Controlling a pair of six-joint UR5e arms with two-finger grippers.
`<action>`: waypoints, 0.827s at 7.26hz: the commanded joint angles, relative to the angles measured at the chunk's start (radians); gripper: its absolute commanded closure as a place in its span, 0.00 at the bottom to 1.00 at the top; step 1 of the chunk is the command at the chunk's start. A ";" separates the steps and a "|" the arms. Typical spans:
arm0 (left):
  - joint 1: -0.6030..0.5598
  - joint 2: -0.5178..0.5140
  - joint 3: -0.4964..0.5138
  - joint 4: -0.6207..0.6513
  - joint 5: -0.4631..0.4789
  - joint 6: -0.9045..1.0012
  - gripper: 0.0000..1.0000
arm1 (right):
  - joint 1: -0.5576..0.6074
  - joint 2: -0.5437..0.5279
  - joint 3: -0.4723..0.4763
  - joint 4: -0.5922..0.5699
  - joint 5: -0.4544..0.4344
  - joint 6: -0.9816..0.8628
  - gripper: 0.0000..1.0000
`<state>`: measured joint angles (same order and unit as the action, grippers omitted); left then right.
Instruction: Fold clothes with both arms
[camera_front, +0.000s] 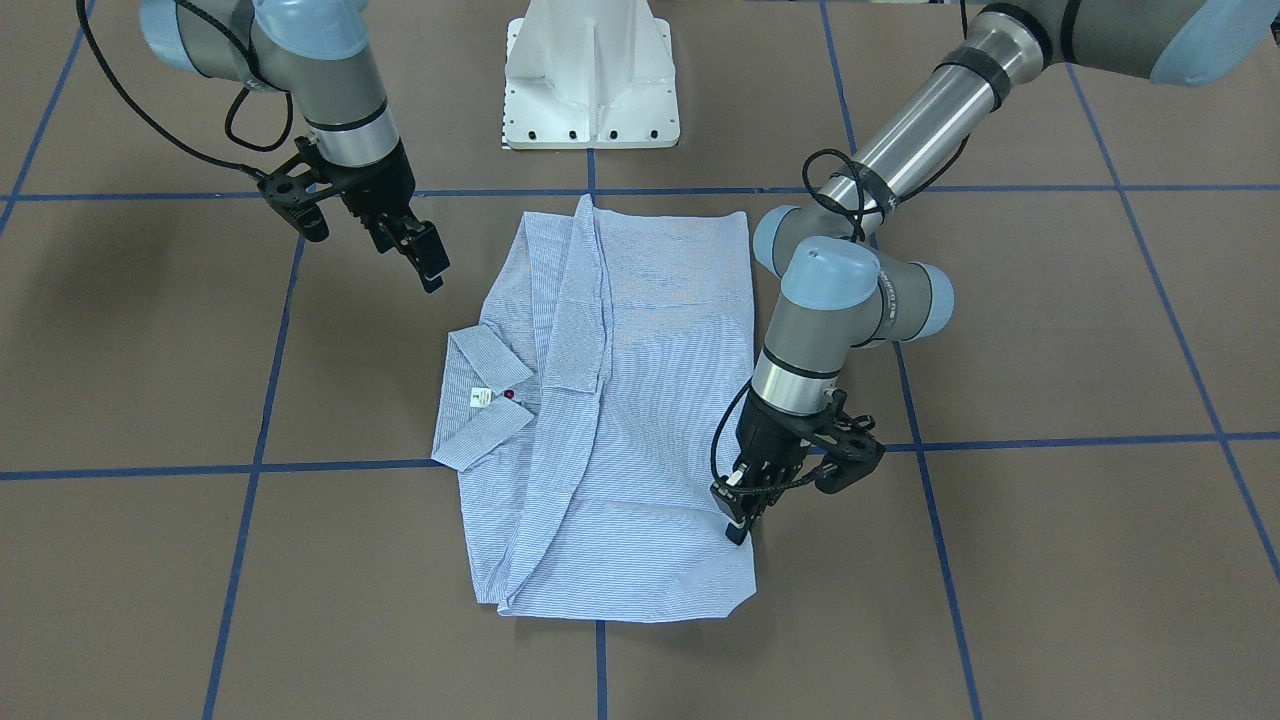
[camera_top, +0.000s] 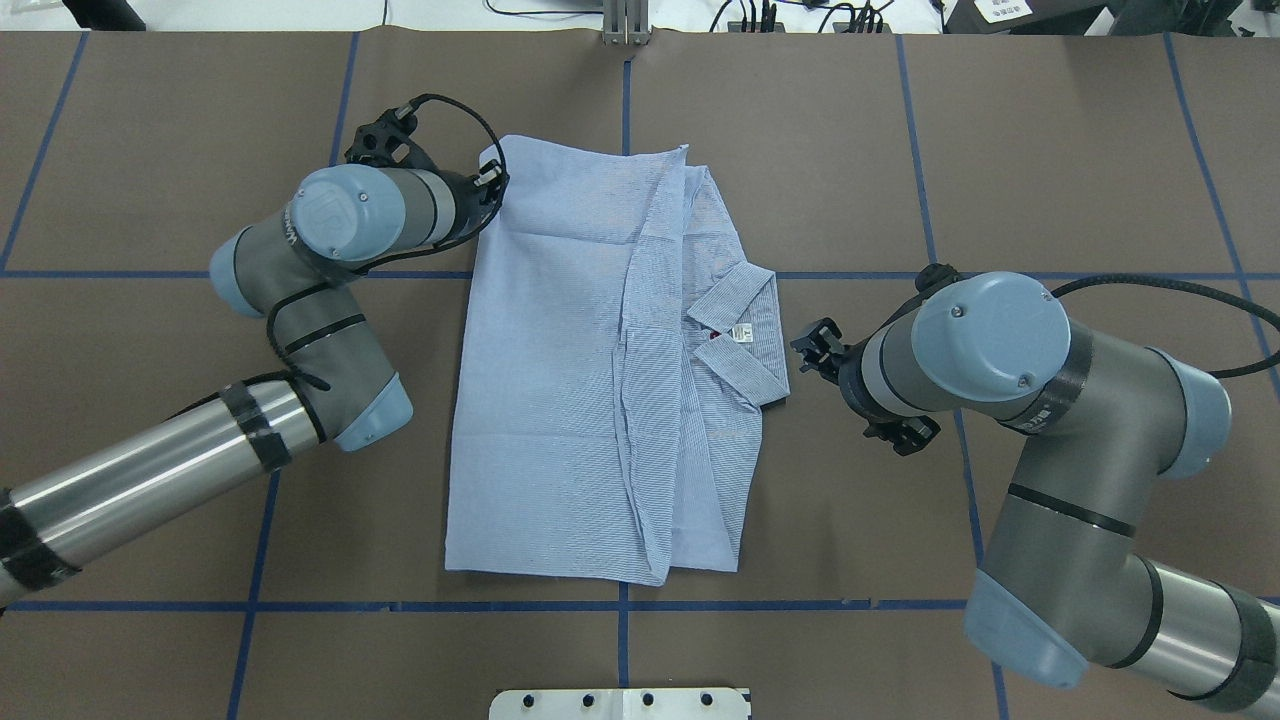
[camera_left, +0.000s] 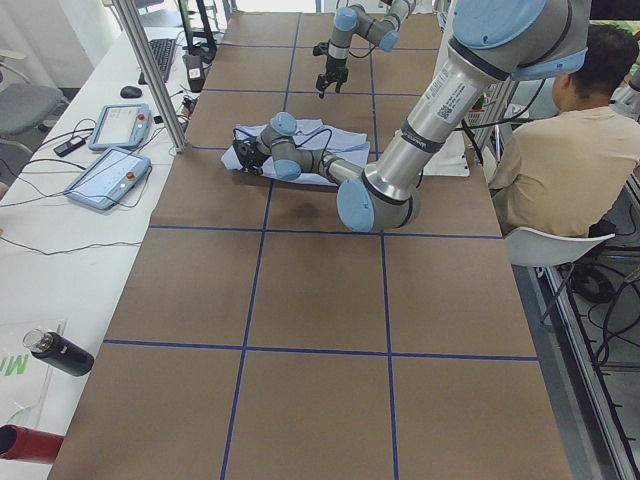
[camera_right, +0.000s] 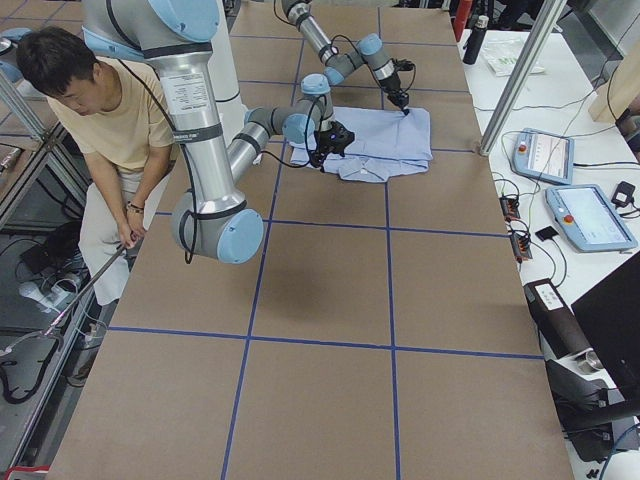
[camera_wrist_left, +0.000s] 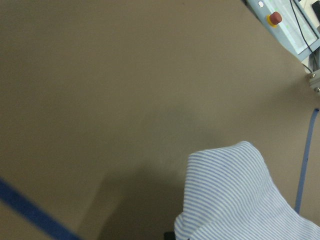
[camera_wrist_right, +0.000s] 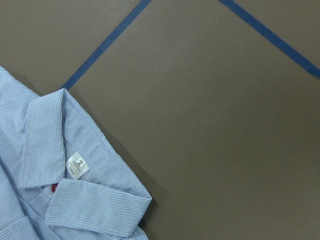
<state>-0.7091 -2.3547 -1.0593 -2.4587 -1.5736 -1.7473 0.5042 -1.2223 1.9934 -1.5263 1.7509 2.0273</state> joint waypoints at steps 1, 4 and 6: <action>-0.026 0.026 -0.049 -0.011 -0.060 0.046 0.18 | -0.019 0.094 -0.069 0.008 -0.017 -0.010 0.00; -0.159 0.288 -0.409 0.012 -0.294 0.121 0.18 | -0.157 0.212 -0.253 0.246 -0.236 -0.013 0.00; -0.216 0.379 -0.491 0.012 -0.354 0.169 0.18 | -0.211 0.286 -0.300 0.107 -0.209 -0.173 0.00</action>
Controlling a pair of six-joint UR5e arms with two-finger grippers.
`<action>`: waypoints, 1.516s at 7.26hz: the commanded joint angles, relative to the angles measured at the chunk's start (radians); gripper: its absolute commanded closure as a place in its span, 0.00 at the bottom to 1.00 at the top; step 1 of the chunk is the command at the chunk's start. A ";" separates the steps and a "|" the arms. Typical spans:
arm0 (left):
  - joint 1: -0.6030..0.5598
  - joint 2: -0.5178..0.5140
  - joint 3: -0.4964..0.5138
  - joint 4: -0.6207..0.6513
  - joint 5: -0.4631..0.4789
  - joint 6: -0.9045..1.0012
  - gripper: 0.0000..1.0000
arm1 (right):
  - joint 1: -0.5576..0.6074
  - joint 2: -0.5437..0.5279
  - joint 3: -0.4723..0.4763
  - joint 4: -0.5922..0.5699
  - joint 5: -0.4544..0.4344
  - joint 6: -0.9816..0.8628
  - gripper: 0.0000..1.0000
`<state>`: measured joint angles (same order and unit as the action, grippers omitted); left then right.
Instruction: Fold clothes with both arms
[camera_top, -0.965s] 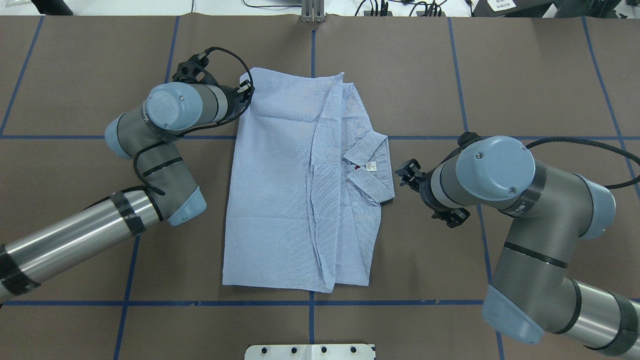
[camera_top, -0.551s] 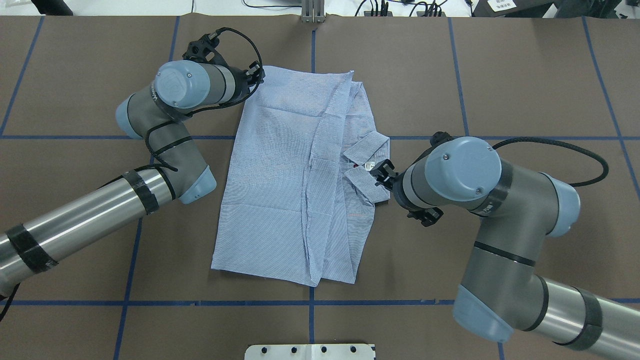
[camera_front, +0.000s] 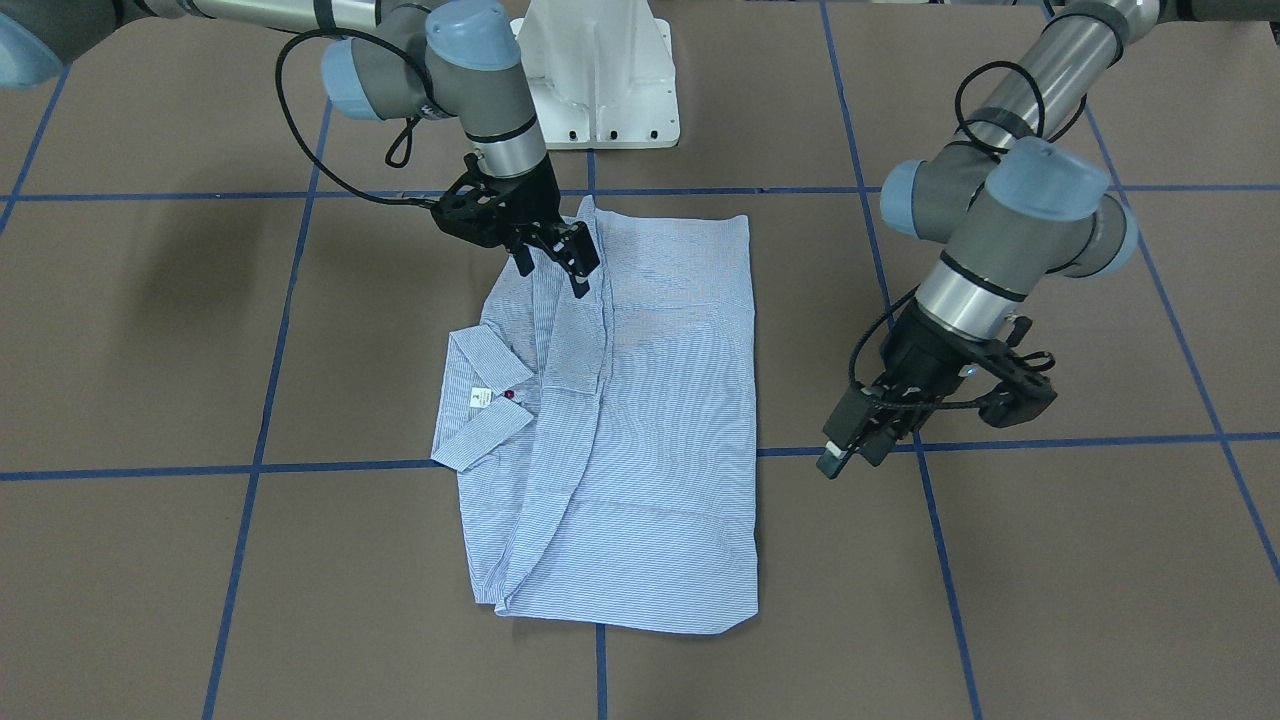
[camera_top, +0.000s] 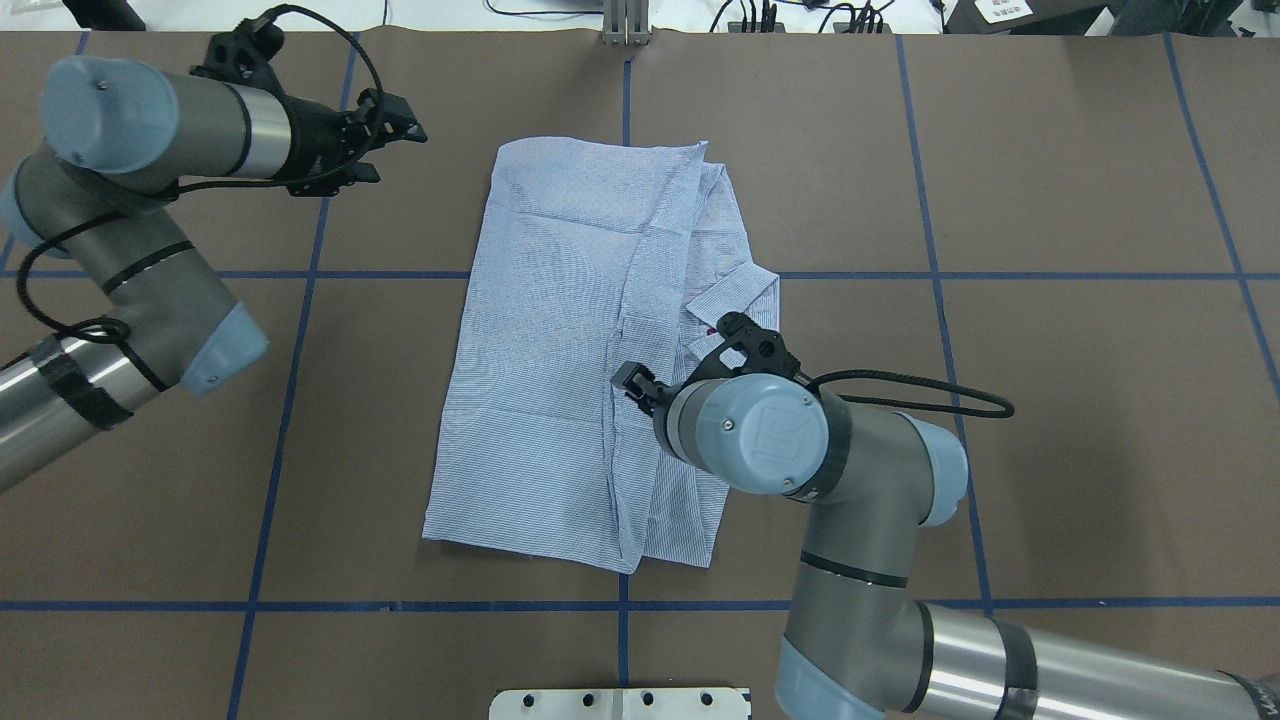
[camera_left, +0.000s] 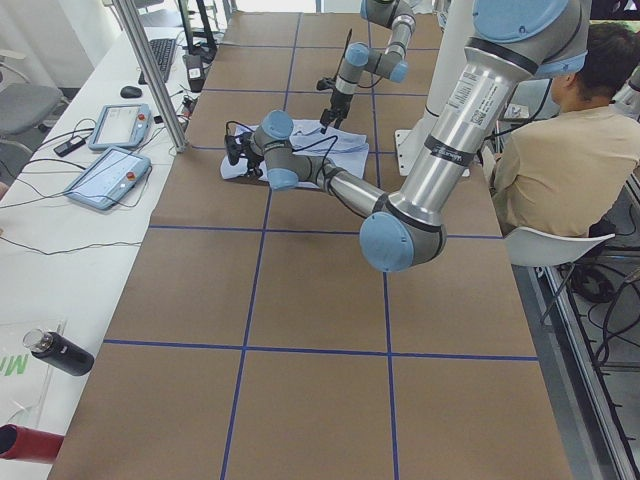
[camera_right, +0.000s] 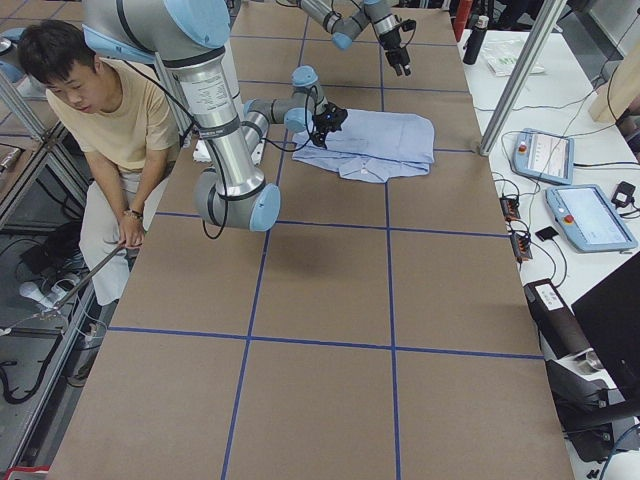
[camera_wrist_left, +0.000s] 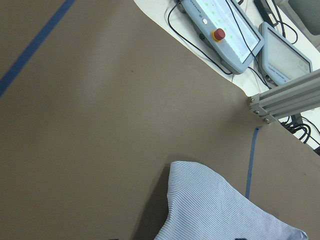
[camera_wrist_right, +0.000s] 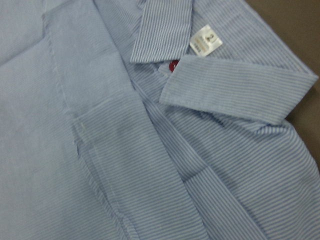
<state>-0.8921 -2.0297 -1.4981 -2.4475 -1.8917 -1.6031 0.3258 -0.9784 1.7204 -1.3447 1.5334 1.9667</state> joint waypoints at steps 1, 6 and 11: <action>-0.037 0.069 -0.063 0.001 -0.044 0.025 0.18 | -0.034 0.076 -0.018 -0.203 0.043 -0.314 0.00; -0.047 0.108 -0.068 -0.002 -0.047 0.063 0.18 | -0.088 0.168 -0.093 -0.356 0.074 -0.753 0.00; -0.060 0.108 -0.070 -0.002 -0.059 0.063 0.18 | -0.088 0.092 0.053 -0.607 0.073 -0.911 0.00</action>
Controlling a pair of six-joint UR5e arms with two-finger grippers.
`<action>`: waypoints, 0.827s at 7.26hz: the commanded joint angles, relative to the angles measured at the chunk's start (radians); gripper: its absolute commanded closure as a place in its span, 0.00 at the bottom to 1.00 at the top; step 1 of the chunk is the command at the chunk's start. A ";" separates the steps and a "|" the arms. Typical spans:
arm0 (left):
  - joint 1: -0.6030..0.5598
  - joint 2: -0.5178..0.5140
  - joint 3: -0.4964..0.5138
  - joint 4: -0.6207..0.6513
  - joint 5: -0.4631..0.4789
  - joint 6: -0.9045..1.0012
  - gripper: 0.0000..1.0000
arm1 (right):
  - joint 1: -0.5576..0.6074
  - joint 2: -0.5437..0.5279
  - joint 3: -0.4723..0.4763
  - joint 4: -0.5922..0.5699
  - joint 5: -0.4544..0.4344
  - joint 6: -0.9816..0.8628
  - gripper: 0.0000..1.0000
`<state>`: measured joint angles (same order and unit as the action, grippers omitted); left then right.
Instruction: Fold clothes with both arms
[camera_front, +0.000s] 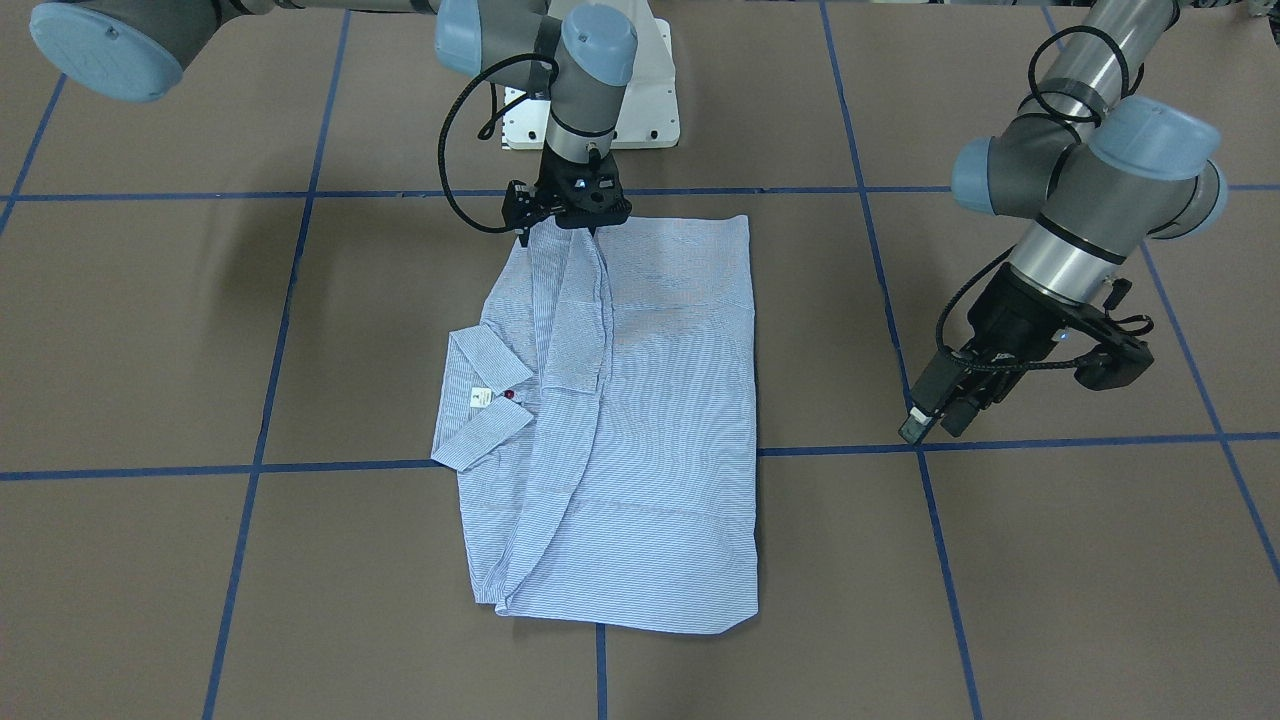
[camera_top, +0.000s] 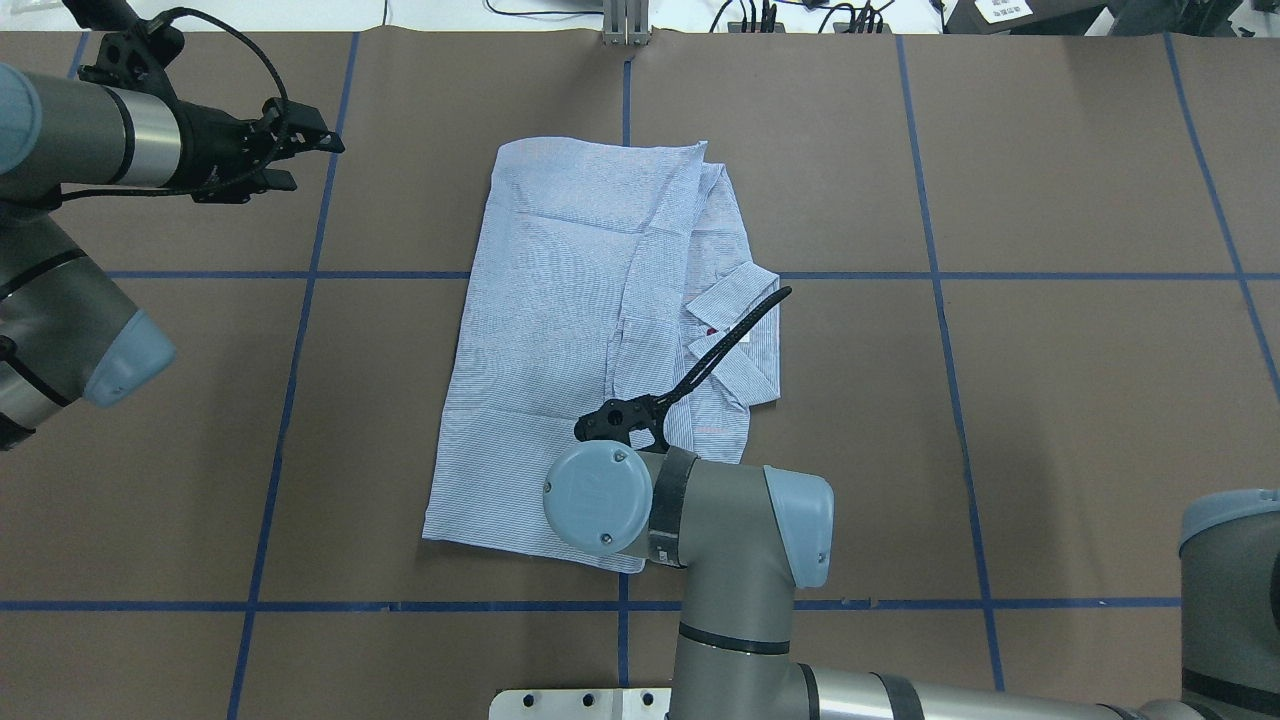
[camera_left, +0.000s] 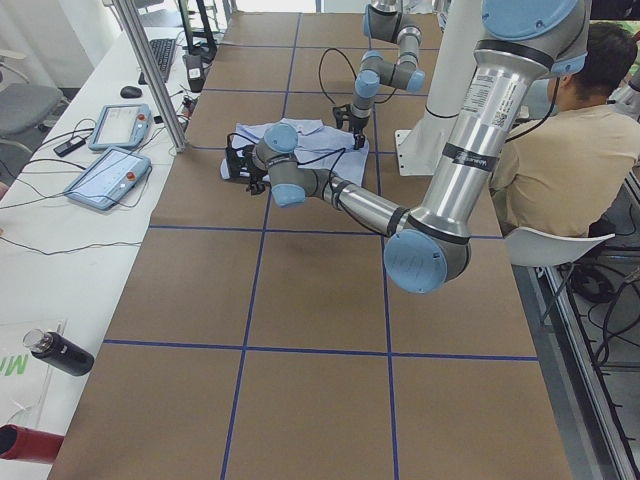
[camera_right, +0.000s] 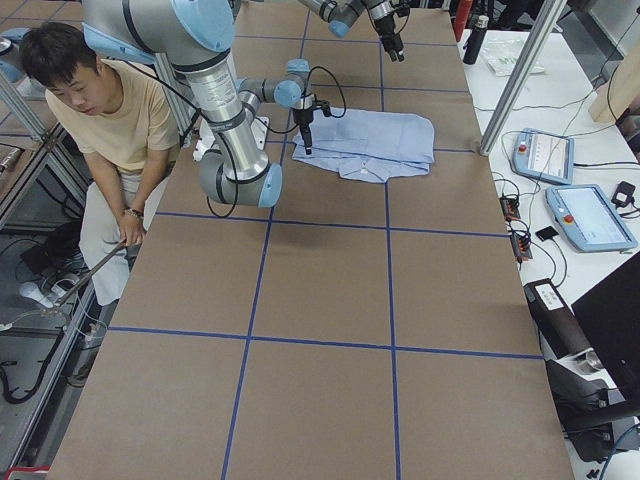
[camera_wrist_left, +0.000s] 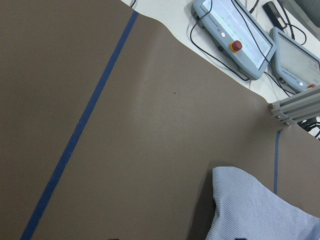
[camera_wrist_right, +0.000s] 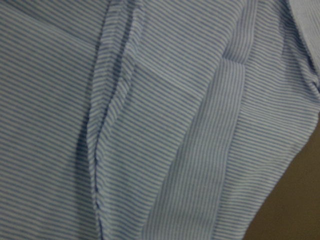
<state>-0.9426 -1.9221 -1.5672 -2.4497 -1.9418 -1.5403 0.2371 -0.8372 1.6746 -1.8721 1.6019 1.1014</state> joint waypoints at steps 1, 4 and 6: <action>-0.022 -0.001 -0.001 0.000 -0.031 0.000 0.18 | 0.002 -0.163 0.243 -0.129 0.001 -0.090 0.00; -0.048 -0.001 -0.008 0.003 -0.054 0.000 0.18 | -0.033 -0.237 0.312 -0.134 -0.023 -0.065 0.00; -0.054 -0.001 -0.011 0.003 -0.057 0.000 0.18 | -0.019 -0.212 0.307 -0.133 -0.017 -0.063 0.00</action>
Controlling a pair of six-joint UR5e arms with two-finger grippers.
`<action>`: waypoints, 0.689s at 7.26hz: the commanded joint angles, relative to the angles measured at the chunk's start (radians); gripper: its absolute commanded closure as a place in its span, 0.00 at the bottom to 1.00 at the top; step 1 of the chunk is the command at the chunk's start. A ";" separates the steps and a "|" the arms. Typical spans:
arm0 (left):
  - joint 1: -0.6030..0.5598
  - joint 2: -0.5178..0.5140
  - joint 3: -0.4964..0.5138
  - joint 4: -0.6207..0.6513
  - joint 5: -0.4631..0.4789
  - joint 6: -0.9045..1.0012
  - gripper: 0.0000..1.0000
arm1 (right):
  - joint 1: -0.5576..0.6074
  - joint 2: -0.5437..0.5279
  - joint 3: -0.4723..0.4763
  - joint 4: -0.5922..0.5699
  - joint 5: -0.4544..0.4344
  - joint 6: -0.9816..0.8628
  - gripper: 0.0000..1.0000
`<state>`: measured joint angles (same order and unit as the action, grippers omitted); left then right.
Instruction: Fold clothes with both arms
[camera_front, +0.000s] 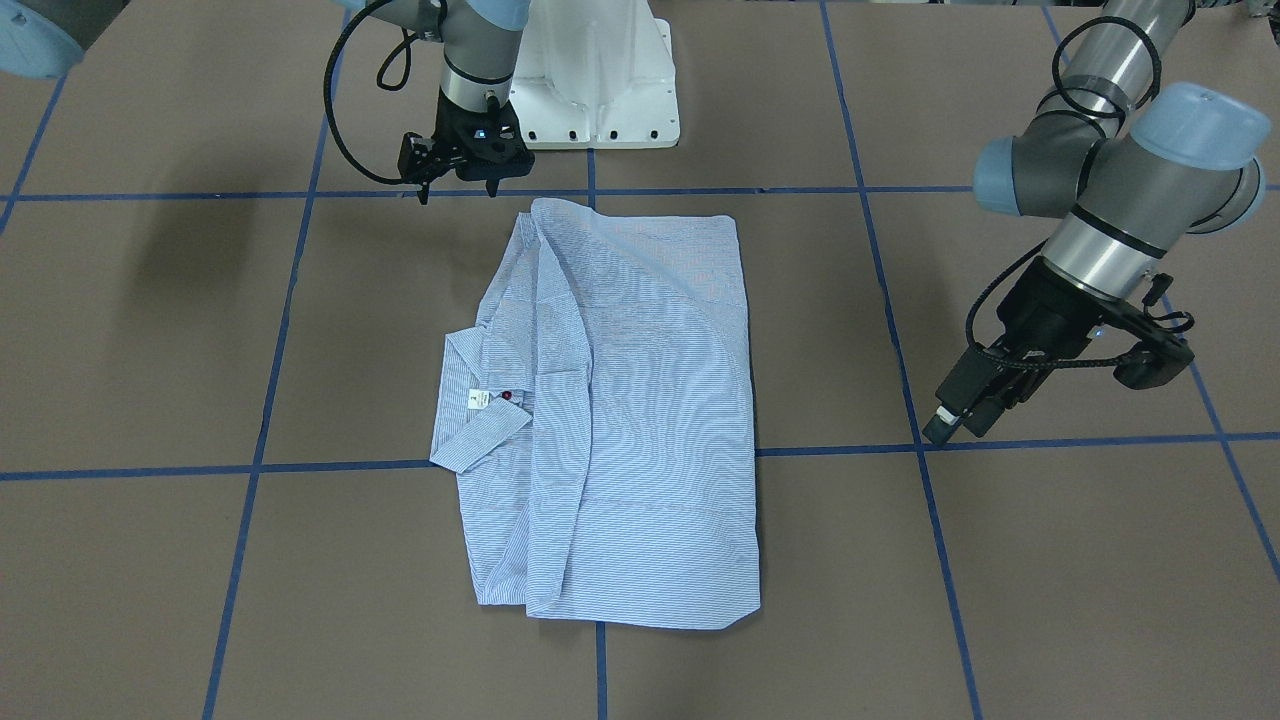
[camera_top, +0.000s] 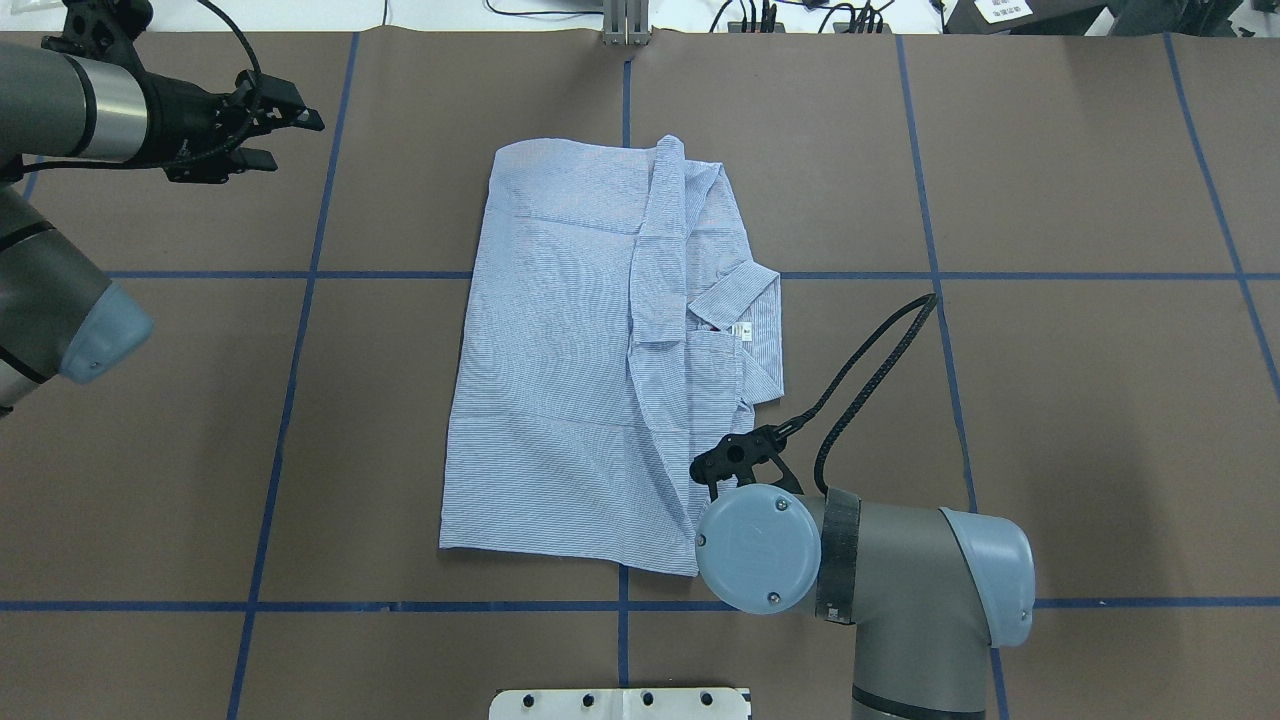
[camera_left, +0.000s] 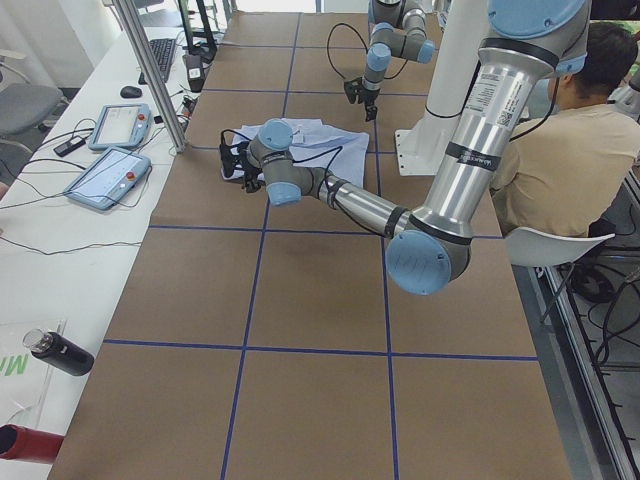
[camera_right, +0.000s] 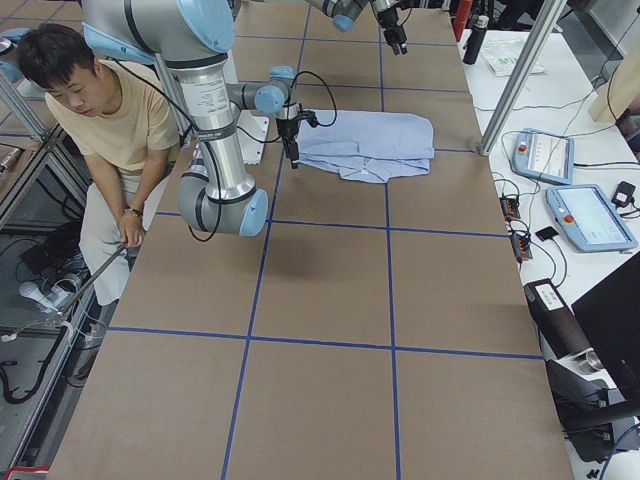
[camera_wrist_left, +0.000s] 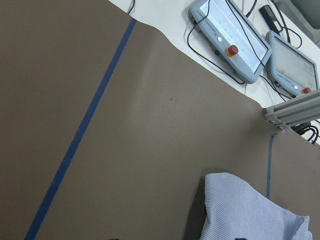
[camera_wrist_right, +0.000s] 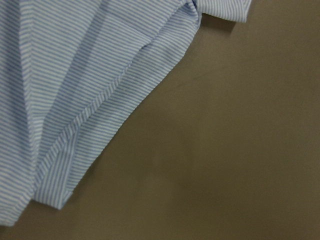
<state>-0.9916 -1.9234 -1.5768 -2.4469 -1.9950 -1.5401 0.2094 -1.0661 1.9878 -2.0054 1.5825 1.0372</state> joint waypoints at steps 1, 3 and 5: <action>-0.005 0.000 -0.009 0.003 -0.004 0.000 0.18 | 0.045 0.058 -0.027 0.000 0.004 -0.008 0.00; -0.012 0.001 -0.037 0.043 -0.011 0.000 0.18 | 0.100 0.208 -0.197 0.028 0.008 -0.016 0.00; -0.015 0.027 -0.049 0.043 -0.013 0.002 0.18 | 0.125 0.271 -0.364 0.158 0.007 -0.026 0.00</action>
<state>-1.0039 -1.9126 -1.6154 -2.4062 -2.0060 -1.5391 0.3176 -0.8342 1.7285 -1.9339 1.5901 1.0184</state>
